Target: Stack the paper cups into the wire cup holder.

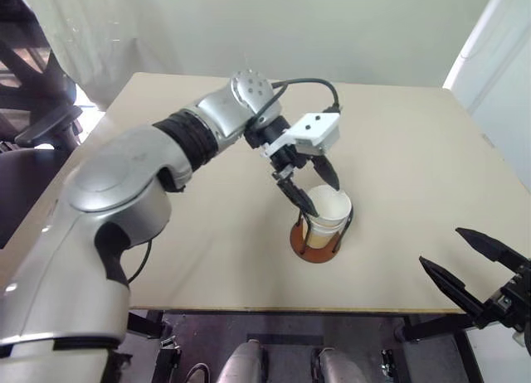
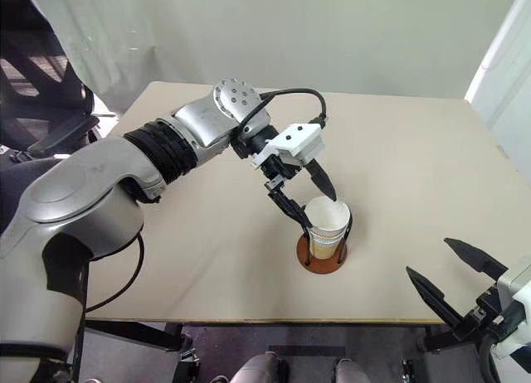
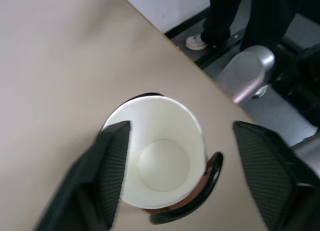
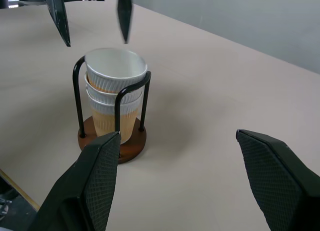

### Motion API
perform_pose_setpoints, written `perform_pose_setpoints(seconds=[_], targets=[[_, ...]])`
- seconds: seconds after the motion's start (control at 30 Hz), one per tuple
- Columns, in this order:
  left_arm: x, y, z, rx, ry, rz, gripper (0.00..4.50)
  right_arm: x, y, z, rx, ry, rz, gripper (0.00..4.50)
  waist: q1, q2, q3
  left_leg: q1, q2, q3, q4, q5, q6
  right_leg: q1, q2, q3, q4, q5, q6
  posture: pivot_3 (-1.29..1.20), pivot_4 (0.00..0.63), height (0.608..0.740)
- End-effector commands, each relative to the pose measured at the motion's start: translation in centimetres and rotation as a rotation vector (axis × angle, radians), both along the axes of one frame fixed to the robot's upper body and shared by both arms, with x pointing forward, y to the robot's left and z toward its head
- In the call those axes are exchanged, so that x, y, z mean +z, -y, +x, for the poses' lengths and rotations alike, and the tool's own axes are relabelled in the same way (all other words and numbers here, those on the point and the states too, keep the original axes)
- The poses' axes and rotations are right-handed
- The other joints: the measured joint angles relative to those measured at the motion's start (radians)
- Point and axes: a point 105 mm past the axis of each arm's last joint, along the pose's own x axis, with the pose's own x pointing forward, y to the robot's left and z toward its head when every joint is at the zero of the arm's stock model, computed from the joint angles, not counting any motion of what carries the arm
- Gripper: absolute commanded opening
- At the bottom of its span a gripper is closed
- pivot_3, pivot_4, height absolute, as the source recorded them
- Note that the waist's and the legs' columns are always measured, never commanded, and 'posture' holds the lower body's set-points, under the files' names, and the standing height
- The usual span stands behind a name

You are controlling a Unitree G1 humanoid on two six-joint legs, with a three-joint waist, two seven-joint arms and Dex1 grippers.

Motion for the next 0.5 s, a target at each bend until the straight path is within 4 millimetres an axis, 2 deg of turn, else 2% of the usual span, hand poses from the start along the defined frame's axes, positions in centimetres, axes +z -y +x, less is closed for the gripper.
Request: perform_pose_setpoints(seconds=[0.03, 0.17, 0.27, 0.33, 0.37, 0.47, 0.5], targets=[[2.5, 0.6, 0.2, -0.021, 0.039, -0.114, 3.35, 0.6, 0.0, 0.2, 0.011, 0.023, -0.014, 3.79, 0.0, 0.0, 0.0, 0.0, 0.0, 0.0, 0.0, 0.0, 0.0, 0.0, 0.0, 0.0, 0.0, 0.0, 0.0, 0.0, 0.15, 0.74], [6.0, 0.1, 1.1, 0.065, 0.016, -0.306, 3.35, 1.0, -0.4, 0.9, 0.067, 0.028, -0.013, 3.79, 0.0, 0.0, 0.0, 0.0, 0.0, 0.0, 0.0, 0.0, 0.0, 0.0, 0.0, 0.0, -0.001, 0.0, 0.0, 0.0, 0.15, 0.74], [8.0, -3.2, 2.5, 0.204, -0.039, -0.461, 3.35, 1.3, -0.6, 2.3, 0.124, 0.035, -0.018, 3.79, -0.008, 0.001, 0.0, 0.001, 0.0, 0.001, 0.0, 0.0, 0.0, 0.0, 0.0, 0.001, -0.001, 0.0, 0.0, 0.0, 0.15, 0.74], [7.8, -6.1, 3.7, 0.318, -0.065, -0.507, 3.35, 1.4, -0.1, 3.7, 0.126, 0.04, -0.024, 3.79, -0.017, 0.003, -0.001, 0.003, 0.0, 0.002, -0.001, 0.001, -0.001, 0.0, 0.0, 0.001, -0.001, 0.0, 0.0, 0.0, 0.15, 0.74], [7.6, -6.9, 4.0, 0.35, -0.071, -0.515, 3.35, 1.4, 0.1, 4.1, 0.124, 0.041, -0.025, 3.79, -0.021, 0.005, -0.002, 0.005, 0.0, 0.003, -0.001, 0.001, -0.001, 0.001, 0.0, 0.002, 0.0, 0.0, 0.0, 0.0, 0.15, 0.74], [6.6, -11.6, 6.2, 0.611, -0.098, -0.652, 3.35, 1.5, 1.1, 6.1, 0.107, 0.083, -0.045, 3.79, -0.021, 0.007, -0.001, 0.006, 0.001, 0.002, -0.002, 0.002, -0.001, 0.001, 0.001, 0.002, 0.001, -0.004, 0.005, 0.0, 0.15, 0.74], [6.2, -12.5, 6.6, 0.671, -0.094, -0.676, 3.35, 1.4, 1.5, 6.6, 0.103, 0.088, -0.049, 3.79, -0.021, 0.007, -0.001, 0.006, 0.001, 0.002, -0.002, 0.003, -0.001, 0.001, 0.001, 0.002, 0.001, -0.002, 0.002, 0.0, 0.15, 0.74]])
